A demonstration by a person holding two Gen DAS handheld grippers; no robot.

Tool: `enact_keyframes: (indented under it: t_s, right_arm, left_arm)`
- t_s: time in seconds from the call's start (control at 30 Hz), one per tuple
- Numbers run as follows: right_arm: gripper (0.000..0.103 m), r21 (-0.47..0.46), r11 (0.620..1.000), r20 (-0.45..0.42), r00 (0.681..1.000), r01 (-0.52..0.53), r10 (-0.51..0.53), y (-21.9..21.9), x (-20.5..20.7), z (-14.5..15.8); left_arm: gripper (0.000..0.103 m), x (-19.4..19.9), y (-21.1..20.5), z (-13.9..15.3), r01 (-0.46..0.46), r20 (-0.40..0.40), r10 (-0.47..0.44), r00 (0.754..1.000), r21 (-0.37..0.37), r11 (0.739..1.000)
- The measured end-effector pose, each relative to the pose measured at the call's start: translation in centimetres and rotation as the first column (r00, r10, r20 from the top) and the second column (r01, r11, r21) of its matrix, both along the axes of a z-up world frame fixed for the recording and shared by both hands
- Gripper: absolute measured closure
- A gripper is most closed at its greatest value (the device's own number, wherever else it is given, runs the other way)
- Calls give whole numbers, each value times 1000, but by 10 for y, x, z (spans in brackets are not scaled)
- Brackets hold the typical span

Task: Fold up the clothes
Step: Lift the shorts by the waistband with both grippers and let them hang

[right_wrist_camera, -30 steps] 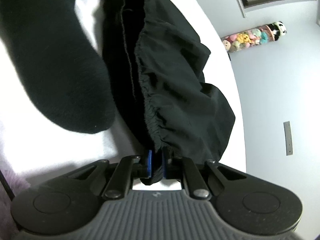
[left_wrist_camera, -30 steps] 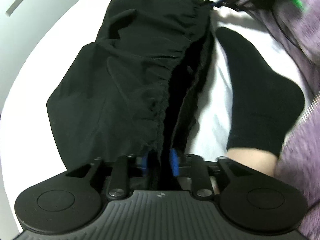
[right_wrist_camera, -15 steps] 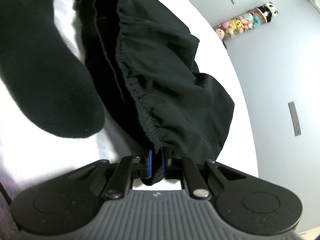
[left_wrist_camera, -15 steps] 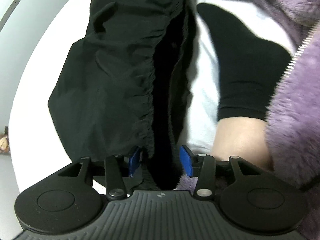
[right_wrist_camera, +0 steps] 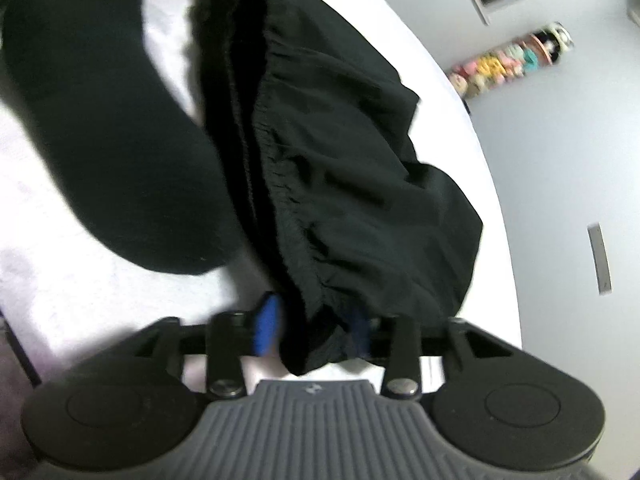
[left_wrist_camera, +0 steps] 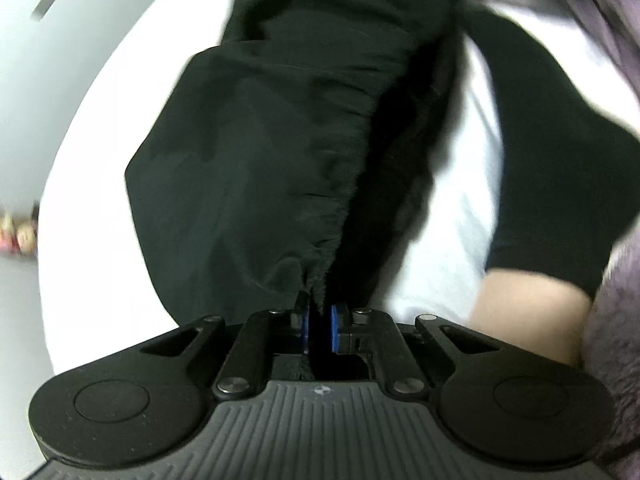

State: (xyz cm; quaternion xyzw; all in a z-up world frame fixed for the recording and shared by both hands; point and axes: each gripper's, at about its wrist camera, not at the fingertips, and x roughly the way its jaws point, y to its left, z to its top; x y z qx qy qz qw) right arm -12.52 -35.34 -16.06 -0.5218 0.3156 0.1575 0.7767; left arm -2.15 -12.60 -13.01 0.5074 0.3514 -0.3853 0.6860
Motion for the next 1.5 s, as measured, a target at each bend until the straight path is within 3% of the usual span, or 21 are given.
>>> enact_keyframes:
  t_s: [0.1,0.3,0.47,0.5,0.6,0.77,0.93,1.1,1.27,1.37,1.5]
  right_arm:
    - [50,-46,998,-41,998,-38,36,7,-2,-9]
    - [50,-120,991,-30,998,-53,50,13,1,-21]
    - [79,-174,984,-2,999,-36,36,15,5,-29]
    - [91,-176,984,10,1000,-26,28,15,6,-29]
    - [93,-147,989,65,998,12,-2,12,6,-21]
    - [93,4,991,213,969,131,-129,4,5,29]
    - [93,150,967,340,908,204,-244,4,8,108]
    - [93,170,967,465,849,191,-250,10,-4,193]
    - [93,180,969,564,789,171,-244,12,-14,277]
    - [93,202,963,552,792,177,-262,4,1,306]
    - [93,197,959,511,814,202,-277,-8,36,319]
  left_arm:
    - [96,14,3,12,-71,-51,67,996,-66,995]
    - [96,33,11,34,-164,-145,141,979,-164,973]
    - [96,30,11,43,-185,-166,155,974,-185,965]
    - [96,28,11,43,-182,-158,154,975,-184,966]
    - [96,24,12,48,-172,-123,151,981,-187,967]
    - [97,15,14,72,-141,-42,136,990,-210,968]
    - [97,8,16,126,-100,99,128,987,-254,962]
    - [97,-11,27,206,-41,263,131,956,-321,946]
    - [97,-24,31,278,32,411,129,903,-362,931]
    - [97,-14,23,302,47,450,136,882,-372,927]
    - [97,29,-4,303,19,475,148,867,-328,944]
